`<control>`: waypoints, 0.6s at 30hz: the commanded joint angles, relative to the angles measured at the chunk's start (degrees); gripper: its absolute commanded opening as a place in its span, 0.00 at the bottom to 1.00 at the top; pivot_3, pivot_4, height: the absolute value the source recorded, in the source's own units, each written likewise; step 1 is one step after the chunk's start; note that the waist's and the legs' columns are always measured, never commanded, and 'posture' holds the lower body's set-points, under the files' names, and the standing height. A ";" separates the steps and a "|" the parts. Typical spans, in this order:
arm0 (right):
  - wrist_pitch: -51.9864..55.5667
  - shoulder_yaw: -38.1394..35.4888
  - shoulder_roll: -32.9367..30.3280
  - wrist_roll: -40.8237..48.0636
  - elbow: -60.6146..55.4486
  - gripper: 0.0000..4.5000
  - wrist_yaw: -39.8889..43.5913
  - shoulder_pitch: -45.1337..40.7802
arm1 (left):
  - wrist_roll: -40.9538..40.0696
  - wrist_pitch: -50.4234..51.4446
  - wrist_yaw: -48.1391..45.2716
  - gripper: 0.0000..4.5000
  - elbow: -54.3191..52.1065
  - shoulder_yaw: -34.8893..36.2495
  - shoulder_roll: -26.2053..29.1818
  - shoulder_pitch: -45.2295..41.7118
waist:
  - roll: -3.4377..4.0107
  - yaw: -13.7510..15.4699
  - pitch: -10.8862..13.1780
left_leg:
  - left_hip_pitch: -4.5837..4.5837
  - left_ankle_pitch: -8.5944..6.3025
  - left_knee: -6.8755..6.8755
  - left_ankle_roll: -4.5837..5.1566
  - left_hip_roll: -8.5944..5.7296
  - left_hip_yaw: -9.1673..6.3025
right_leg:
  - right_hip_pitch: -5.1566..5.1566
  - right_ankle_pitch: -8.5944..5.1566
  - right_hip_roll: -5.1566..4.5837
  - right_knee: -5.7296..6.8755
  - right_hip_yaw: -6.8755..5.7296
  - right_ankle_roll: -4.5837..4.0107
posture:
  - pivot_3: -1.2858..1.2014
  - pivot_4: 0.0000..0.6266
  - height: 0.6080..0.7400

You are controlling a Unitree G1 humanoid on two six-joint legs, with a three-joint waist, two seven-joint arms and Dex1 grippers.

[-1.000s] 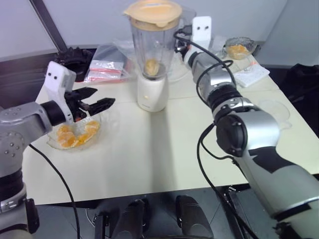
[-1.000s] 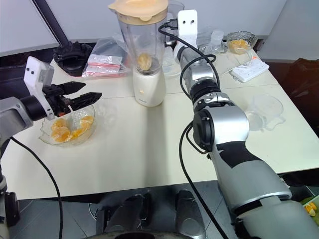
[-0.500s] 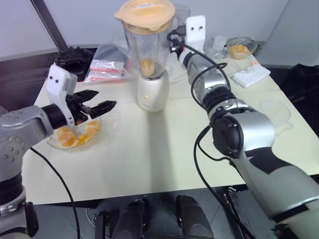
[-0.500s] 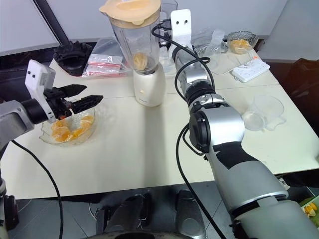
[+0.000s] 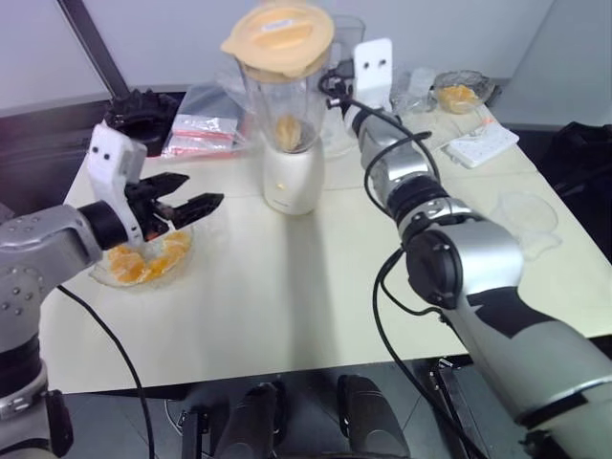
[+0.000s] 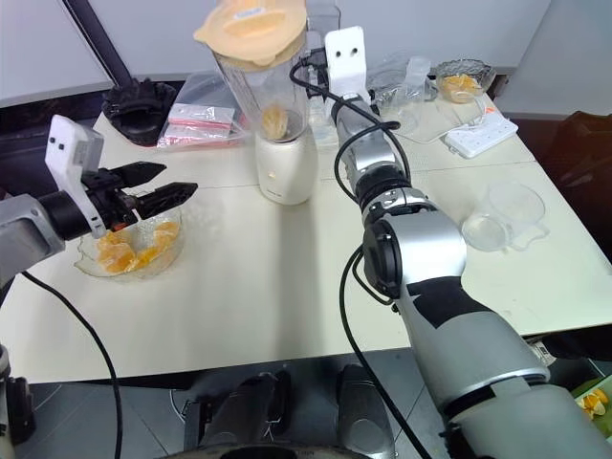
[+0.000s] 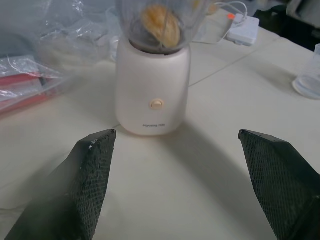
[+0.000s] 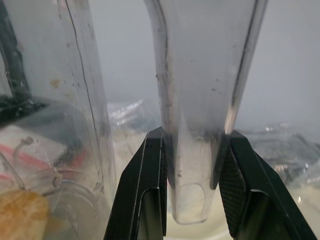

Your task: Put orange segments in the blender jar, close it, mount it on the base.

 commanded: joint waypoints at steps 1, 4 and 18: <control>-1.57 -0.21 0.02 -0.17 -1.31 0.18 -0.55 -0.43 | -2.72 1.49 1.55 0.92 -3.10 3.53 1.48 0.54 | 0.00 0.01 0.00 | 0.00 0.00 -0.02 0.00 0.00 -0.01 | 0.00 0.00 0.00 0.00 0.00 -0.01 | 0.52 0.24 1.00; 0.91 -1.06 0.42 0.89 -1.17 0.18 0.71 -0.09 | -3.83 2.24 2.17 0.92 -3.36 4.49 2.33 1.01 | -0.01 0.03 -0.01 | 0.00 0.00 0.00 0.00 0.00 -0.01 | 0.02 -0.01 0.00 0.00 -0.01 -0.01 | 0.52 0.24 1.00; 16.69 2.51 -1.23 -2.62 -0.75 0.18 -0.15 -2.25 | -3.85 -0.21 3.58 0.92 -2.22 1.66 1.25 0.45 | -0.04 0.20 -0.03 | 0.05 0.00 0.04 -0.01 -0.01 -0.04 | 0.10 -0.02 0.00 0.00 -0.03 -0.03 | 0.52 0.24 1.00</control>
